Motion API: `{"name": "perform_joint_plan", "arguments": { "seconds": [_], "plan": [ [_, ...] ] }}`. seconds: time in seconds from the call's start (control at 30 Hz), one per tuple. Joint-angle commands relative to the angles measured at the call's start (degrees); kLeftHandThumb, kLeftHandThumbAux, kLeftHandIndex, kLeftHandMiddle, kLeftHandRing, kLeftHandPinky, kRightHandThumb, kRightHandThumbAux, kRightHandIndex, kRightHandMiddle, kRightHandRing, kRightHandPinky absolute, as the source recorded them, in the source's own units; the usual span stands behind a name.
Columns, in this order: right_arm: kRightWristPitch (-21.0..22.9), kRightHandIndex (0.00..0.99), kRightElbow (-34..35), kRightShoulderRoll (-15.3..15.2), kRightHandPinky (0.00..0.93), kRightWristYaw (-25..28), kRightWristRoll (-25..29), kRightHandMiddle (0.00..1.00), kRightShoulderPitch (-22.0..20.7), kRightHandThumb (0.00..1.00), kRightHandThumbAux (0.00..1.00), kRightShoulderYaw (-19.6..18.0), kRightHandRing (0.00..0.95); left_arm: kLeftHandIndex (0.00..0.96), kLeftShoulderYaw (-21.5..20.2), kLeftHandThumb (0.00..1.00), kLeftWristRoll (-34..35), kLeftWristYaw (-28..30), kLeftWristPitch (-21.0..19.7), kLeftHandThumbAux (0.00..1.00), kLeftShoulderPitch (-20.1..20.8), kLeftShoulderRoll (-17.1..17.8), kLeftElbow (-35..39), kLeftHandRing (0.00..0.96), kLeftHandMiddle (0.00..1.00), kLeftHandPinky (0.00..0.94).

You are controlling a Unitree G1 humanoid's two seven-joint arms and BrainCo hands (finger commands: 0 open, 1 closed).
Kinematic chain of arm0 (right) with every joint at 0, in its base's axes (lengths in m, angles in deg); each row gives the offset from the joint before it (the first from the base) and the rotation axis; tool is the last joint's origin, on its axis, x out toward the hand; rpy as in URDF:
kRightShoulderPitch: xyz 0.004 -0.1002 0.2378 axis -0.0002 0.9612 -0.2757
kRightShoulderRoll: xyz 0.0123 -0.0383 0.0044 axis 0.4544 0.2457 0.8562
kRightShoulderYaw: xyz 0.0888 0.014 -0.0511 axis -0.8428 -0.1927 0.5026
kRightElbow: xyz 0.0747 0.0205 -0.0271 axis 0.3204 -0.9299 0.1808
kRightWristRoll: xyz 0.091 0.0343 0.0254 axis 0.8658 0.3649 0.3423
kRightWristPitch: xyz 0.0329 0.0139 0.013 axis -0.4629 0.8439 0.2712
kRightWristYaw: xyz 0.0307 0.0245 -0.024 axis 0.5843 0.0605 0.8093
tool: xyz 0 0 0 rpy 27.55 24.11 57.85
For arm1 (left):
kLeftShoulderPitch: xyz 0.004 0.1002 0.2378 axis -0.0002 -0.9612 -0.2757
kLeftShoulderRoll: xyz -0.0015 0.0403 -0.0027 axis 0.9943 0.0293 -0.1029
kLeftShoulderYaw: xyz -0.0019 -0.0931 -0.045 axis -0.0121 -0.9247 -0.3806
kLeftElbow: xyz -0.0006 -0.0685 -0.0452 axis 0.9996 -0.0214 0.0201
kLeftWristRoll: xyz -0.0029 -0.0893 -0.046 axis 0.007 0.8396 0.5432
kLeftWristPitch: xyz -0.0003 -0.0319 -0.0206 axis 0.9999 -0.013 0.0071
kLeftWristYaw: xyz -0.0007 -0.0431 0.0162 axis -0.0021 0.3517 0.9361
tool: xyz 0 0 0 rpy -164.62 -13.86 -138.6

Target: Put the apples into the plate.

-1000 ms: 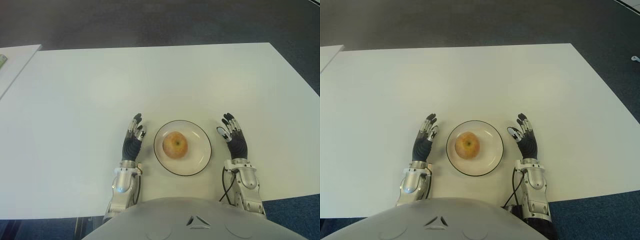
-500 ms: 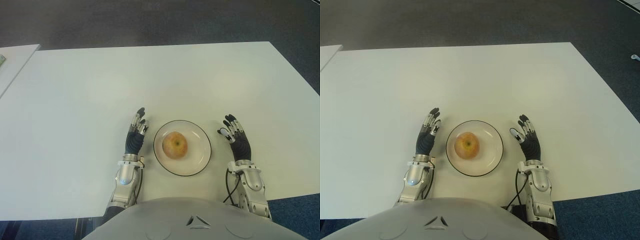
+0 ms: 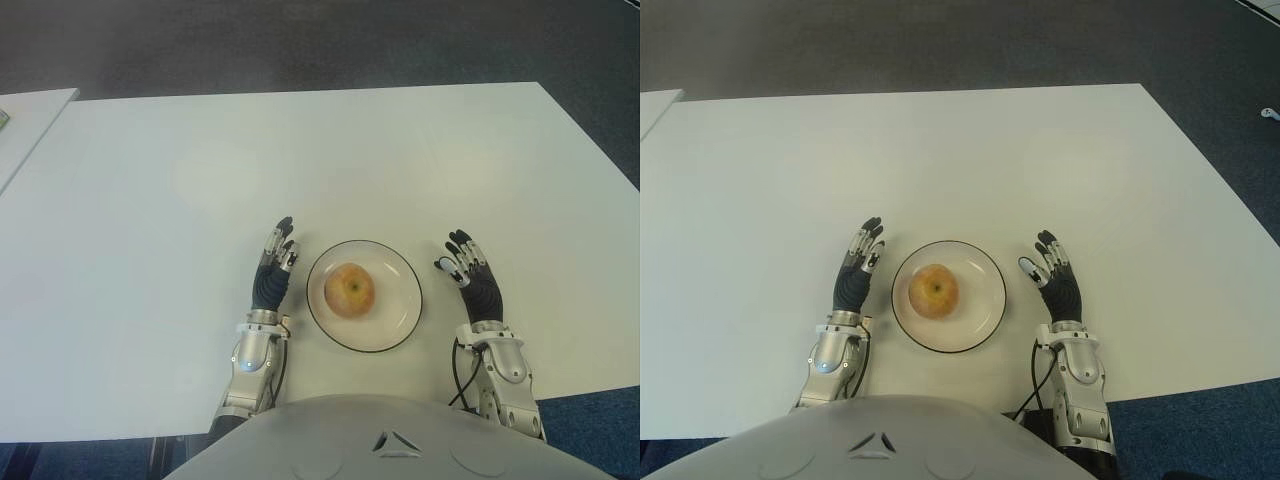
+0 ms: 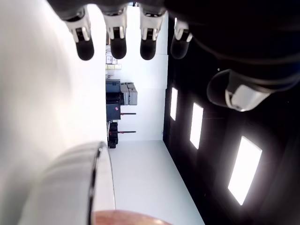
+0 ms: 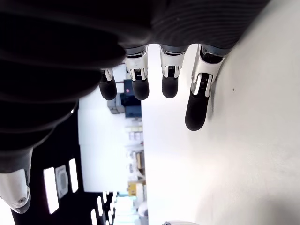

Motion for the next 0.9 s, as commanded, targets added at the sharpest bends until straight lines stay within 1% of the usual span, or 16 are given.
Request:
{"name": "perform_joint_plan", "arguments": {
  "seconds": [0.03, 0.17, 0.43, 0.53, 0.63, 0.9],
  "plan": [
    [3.4, 0.0, -0.4, 0.6, 0.007, -0.6, -0.5, 0.032, 1.7, 0.093, 0.565, 0.6, 0.012, 0.06, 0.6, 0.0, 0.7, 1.4, -4.9, 0.394, -3.5, -0.4, 0.3, 0.018, 0.042, 0.006],
    [3.4, 0.0, -0.2, 0.8, 0.019, -1.3, -1.2, 0.036, 2.0, 0.092, 0.56, 0.9, 0.015, 0.061, 0.6, 0.0, 1.0, 2.0, -6.5, 0.407, -4.1, 0.0, 1.9, 0.019, 0.044, 0.001],
    [0.9, 0.0, -1.9, 1.4, 0.034, -1.4, -1.4, 0.083, 1.7, 0.106, 0.532, 1.0, 0.051, 0.058, -0.1, 0.0, 1.1, 2.4, -8.6, 0.41, -4.6, 0.4, 3.6, 0.02, 0.051, 0.002],
    [0.2, 0.0, -2.3, 1.6, 0.034, -1.4, -1.4, 0.093, 1.7, 0.107, 0.529, 1.0, 0.059, 0.057, -0.3, 0.0, 1.1, 2.5, -8.8, 0.415, -4.6, 0.5, 3.7, 0.021, 0.053, 0.0],
    [-0.8, 0.0, -3.0, 1.9, 0.033, -1.5, -1.6, 0.099, 1.6, 0.105, 0.53, 1.0, 0.063, 0.048, -0.4, 0.0, 0.8, 2.4, -8.1, 0.42, -4.6, 0.7, 3.4, 0.016, 0.048, 0.0],
    [-2.4, 0.001, -4.1, 2.2, 0.043, -1.4, -1.3, 0.091, 1.5, 0.096, 0.533, 1.1, 0.062, 0.03, -0.4, 0.0, -0.6, 1.7, -7.9, 0.43, -4.8, 0.9, 3.5, 0.0, 0.022, 0.0]
  ]
}}
